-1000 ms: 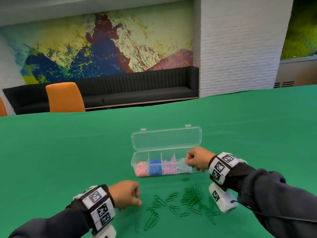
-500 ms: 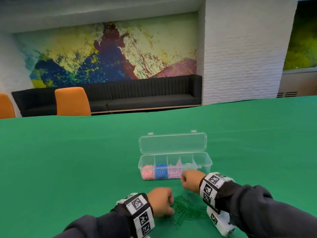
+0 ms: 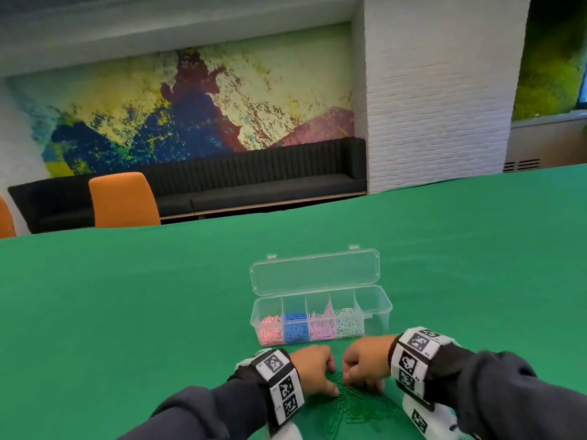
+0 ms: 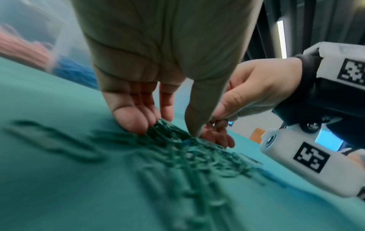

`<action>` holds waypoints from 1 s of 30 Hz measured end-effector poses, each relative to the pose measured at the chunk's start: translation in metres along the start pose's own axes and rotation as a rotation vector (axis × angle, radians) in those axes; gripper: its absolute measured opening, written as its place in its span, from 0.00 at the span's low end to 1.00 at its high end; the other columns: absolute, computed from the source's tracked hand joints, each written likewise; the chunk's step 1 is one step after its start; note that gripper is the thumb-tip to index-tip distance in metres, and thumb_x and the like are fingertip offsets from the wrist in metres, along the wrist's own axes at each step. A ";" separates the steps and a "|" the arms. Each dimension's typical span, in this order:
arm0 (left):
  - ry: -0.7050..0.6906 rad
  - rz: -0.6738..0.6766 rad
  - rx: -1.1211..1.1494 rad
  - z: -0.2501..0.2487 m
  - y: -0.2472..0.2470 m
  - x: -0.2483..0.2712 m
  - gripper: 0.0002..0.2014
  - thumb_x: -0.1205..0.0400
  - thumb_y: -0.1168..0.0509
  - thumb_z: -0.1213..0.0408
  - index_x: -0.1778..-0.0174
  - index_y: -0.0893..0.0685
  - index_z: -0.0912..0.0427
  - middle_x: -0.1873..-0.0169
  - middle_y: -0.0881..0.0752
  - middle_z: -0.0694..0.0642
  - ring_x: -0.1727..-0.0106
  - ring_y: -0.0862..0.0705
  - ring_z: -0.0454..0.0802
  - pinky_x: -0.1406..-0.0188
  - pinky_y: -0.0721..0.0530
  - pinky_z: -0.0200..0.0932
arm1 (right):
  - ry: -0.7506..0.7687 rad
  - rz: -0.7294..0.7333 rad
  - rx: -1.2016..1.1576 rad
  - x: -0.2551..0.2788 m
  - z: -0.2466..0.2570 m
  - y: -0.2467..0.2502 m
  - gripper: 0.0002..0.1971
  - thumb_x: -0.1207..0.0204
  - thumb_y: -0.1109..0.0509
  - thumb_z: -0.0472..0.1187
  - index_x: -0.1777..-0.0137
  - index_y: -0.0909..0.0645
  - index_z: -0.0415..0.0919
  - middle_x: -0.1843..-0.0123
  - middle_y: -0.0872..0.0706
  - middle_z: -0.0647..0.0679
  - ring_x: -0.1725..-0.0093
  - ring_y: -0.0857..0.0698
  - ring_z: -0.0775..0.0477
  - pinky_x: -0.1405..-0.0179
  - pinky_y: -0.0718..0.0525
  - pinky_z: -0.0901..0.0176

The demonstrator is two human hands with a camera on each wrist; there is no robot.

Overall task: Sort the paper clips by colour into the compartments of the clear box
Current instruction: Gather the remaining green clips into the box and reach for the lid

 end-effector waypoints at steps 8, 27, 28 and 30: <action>-0.071 0.056 0.061 -0.012 0.004 0.017 0.21 0.21 0.31 0.55 0.34 0.25 0.57 0.44 0.19 0.56 0.60 0.22 0.45 0.64 0.23 0.35 | -0.220 -0.217 -0.120 0.069 -0.057 0.006 0.02 0.19 0.42 0.40 0.50 0.28 0.44 0.62 0.22 0.51 0.76 0.21 0.55 0.79 0.21 0.66; 0.207 -0.071 0.690 0.052 0.001 0.054 0.09 0.17 0.44 0.75 0.43 0.29 0.60 0.57 0.19 0.54 0.69 0.19 0.45 0.71 0.19 0.35 | -0.069 -0.102 0.151 0.024 0.049 -0.037 0.17 0.30 0.24 0.44 0.49 0.29 0.44 0.54 0.26 0.49 0.51 0.26 0.45 0.52 0.24 0.57; 0.203 -0.068 0.715 0.057 -0.001 0.059 0.09 0.17 0.44 0.75 0.43 0.29 0.60 0.56 0.19 0.55 0.69 0.19 0.45 0.73 0.20 0.35 | -0.056 -0.105 0.160 0.021 0.050 -0.036 0.13 0.28 0.26 0.40 0.56 0.31 0.45 0.61 0.28 0.51 0.52 0.27 0.45 0.58 0.26 0.59; 0.188 -0.064 0.769 0.062 -0.007 0.065 0.09 0.17 0.45 0.76 0.44 0.28 0.61 0.57 0.19 0.55 0.70 0.19 0.45 0.74 0.21 0.35 | -0.062 -0.123 0.169 0.015 0.049 -0.036 0.17 0.27 0.29 0.35 0.66 0.37 0.47 0.66 0.32 0.53 0.54 0.29 0.46 0.64 0.29 0.60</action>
Point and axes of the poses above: each hand's wrist, its own x-axis away from the middle knuckle, its own y-axis out of the back of the hand, z = x × y, the point moved 2 cm from there along -x, towards the middle knuckle
